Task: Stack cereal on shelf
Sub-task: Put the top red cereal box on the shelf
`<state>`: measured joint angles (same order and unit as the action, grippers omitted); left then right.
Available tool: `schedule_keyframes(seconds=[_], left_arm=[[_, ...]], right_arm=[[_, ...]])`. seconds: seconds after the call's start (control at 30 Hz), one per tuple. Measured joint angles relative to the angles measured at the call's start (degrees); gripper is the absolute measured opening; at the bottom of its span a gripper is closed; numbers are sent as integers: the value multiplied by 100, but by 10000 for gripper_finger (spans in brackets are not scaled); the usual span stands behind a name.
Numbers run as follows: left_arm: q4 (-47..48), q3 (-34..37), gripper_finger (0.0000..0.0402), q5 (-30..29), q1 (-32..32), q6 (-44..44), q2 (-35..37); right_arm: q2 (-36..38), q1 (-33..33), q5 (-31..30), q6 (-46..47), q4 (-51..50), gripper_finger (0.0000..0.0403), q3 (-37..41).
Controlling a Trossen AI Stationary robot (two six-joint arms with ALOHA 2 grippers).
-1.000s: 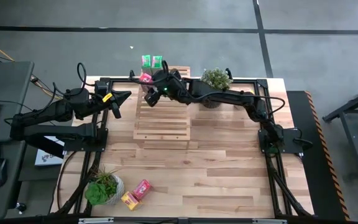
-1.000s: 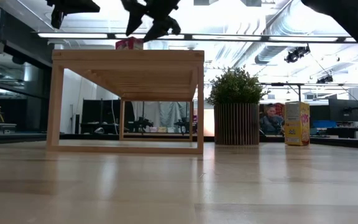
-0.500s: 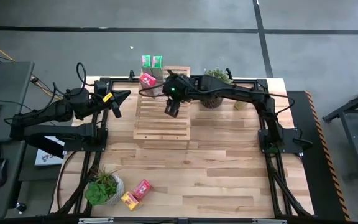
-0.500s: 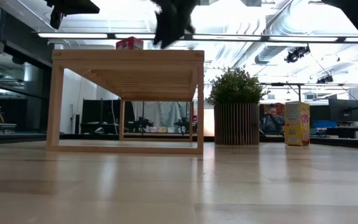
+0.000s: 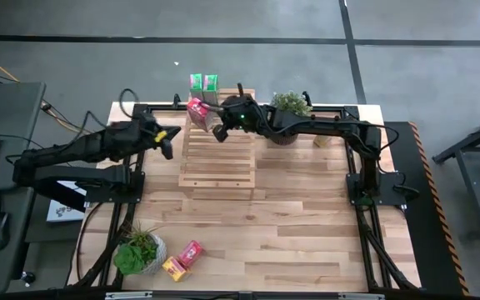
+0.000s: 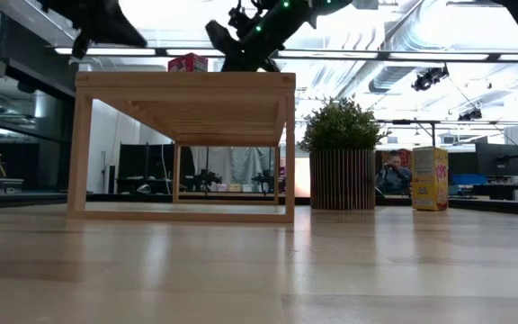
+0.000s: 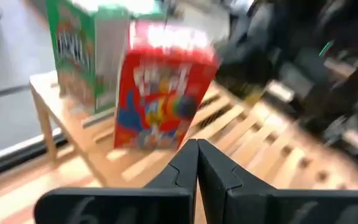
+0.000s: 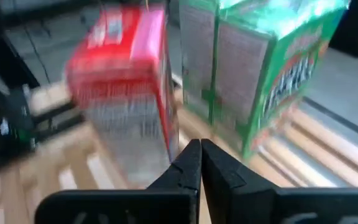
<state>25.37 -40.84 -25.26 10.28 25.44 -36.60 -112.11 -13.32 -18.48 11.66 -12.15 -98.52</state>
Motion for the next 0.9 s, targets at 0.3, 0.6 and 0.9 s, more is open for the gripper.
schedule_keyframes(seconds=[0.3, 0.6, 0.9], left_arm=[[-317, 92, 0, 145, 642, 7, -1215], [-477, 84, 0, 171, 1155, -49, -1508], [-968, 84, 0, 325, 1529, -367, -1568]], right_arm=[[-186, -95, 239, 171, 368, 0, 2], [-250, 30, 395, 338, 342, 0, 2], [-250, 199, 408, 402, 380, 0, 2]])
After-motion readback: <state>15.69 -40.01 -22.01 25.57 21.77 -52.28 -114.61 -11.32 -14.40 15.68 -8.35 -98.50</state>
